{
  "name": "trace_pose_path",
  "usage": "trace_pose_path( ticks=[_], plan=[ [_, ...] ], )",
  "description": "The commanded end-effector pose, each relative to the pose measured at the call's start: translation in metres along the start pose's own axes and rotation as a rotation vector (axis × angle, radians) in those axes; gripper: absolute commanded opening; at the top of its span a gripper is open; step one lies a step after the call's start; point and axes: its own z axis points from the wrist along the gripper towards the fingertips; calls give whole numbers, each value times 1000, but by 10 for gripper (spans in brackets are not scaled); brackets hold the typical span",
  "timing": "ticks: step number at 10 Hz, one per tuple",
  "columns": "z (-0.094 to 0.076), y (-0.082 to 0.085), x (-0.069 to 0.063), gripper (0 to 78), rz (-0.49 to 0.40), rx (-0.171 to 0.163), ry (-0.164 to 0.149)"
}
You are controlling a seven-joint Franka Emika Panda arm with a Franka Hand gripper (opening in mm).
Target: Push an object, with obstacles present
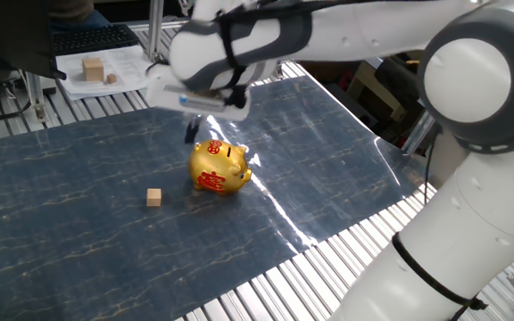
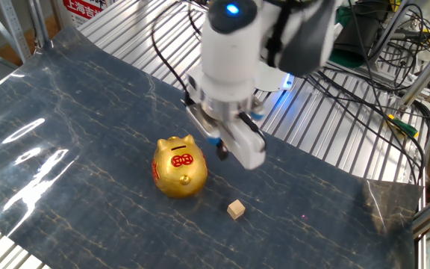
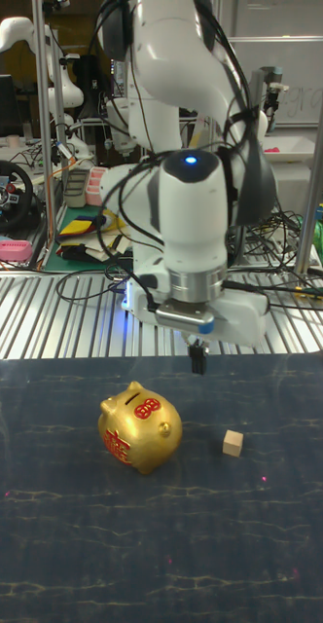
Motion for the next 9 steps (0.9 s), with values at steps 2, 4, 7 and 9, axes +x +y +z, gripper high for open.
trace_pose_path(
  ticks=[2, 4, 7, 9],
  plan=[
    [48, 27, 25, 0, 55, -1, -17],
    [64, 37, 31, 0, 75, -3, -21],
    [89, 48, 40, 0, 99, -16, -50],
    [101, 53, 42, 0, 111, -22, -60]
  ],
)
